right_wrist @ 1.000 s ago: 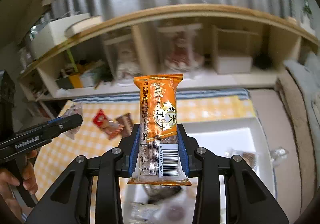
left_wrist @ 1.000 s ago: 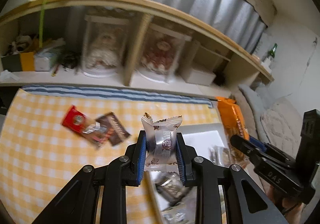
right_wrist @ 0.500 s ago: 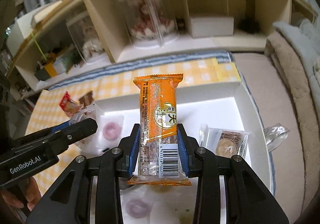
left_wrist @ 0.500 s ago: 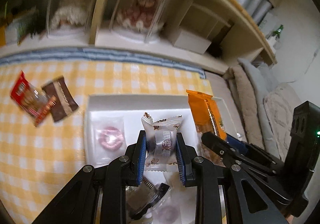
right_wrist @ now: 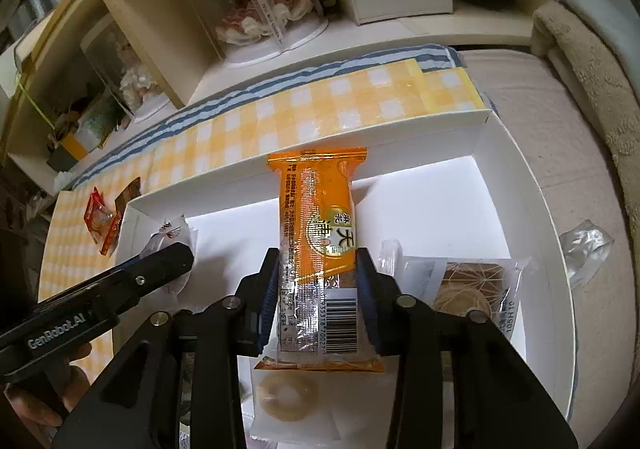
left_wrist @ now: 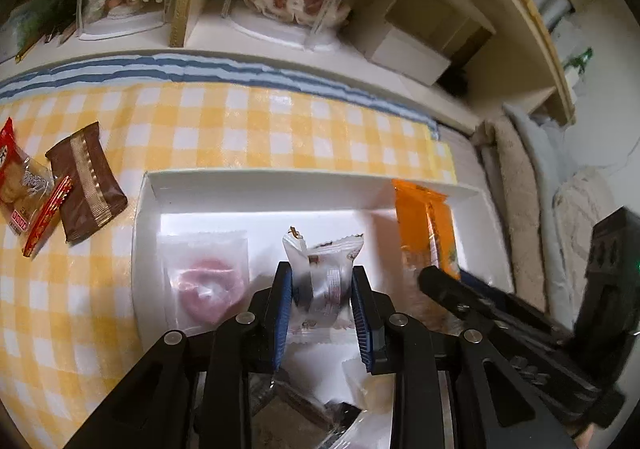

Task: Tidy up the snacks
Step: 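Open both grippers to drop the packets into the tray, then withdraw both grippers and move them to the red and brown packets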

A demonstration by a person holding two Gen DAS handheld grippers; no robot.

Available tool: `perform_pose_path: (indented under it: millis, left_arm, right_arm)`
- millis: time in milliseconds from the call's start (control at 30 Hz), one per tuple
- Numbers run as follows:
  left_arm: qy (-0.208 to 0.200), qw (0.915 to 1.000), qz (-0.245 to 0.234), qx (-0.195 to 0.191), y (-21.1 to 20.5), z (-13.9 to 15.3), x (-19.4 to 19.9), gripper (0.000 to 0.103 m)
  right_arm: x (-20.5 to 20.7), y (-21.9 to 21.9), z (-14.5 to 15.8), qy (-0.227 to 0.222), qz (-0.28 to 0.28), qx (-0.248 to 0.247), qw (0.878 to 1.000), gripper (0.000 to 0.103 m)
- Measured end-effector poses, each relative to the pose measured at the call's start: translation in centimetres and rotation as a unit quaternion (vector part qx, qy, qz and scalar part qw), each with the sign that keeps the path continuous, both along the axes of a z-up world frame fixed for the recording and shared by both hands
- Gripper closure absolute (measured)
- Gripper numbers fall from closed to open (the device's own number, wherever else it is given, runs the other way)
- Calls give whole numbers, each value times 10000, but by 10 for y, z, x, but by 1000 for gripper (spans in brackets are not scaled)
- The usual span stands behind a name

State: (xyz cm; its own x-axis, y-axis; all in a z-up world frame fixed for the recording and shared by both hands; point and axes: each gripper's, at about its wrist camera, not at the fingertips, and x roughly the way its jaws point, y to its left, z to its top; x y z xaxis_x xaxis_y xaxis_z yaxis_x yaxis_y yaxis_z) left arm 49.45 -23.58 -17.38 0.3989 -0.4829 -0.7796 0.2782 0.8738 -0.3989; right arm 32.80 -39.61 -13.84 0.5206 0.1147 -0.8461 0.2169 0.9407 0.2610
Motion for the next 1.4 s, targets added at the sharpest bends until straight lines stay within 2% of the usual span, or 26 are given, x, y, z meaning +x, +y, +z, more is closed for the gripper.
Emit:
perform_pose_path:
  millis: [33, 67, 100, 233, 300, 467, 533, 667, 733, 1033, 1400]
  left_arm:
    - [-5, 10000, 1, 76, -1, -1, 1, 64]
    - [-16, 9999, 17, 109, -1, -2, 1, 53]
    - [-30, 9999, 31, 123, -2, -2, 0, 50]
    - [-128, 9996, 49, 236, 2, 3, -7, 48]
    - [-191, 9994, 56, 292, 5, 6, -15, 42]
    - [-333, 9984, 105, 442, 16, 16, -37, 27]
    - [-393, 9979, 120, 493, 24, 23, -50, 22]
    - [-479, 9969, 161, 600, 36, 34, -68, 5]
    - [-524, 9963, 185, 656, 40, 39, -75, 0]
    - [-619, 9954, 212, 703, 59, 63, -99, 0]
    - [-1036, 9918, 292, 692, 87, 109, -127, 0]
  right_arm:
    - [-1, -1, 0, 7, 27, 97, 9999, 56]
    - [-3, -2, 2, 19, 45, 161, 9999, 43]
    - [-5, -2, 4, 17, 42, 128, 9999, 32]
    - [-13, -3, 12, 29, 26, -55, 10000, 20]
    - [-18, -4, 15, 39, -9, -119, 9999, 8]
    - [-32, -3, 27, -70, -72, -260, 9996, 6]
    - [-36, -4, 29, -85, -104, -325, 9994, 0]
    - [-48, -4, 33, -108, -190, -519, 9984, 0]
    - [-53, -6, 36, -107, -258, -510, 9983, 0]
    - [-64, 0, 56, -263, -208, -677, 9971, 0]
    - [-73, 17, 93, -615, -112, -983, 9932, 0]
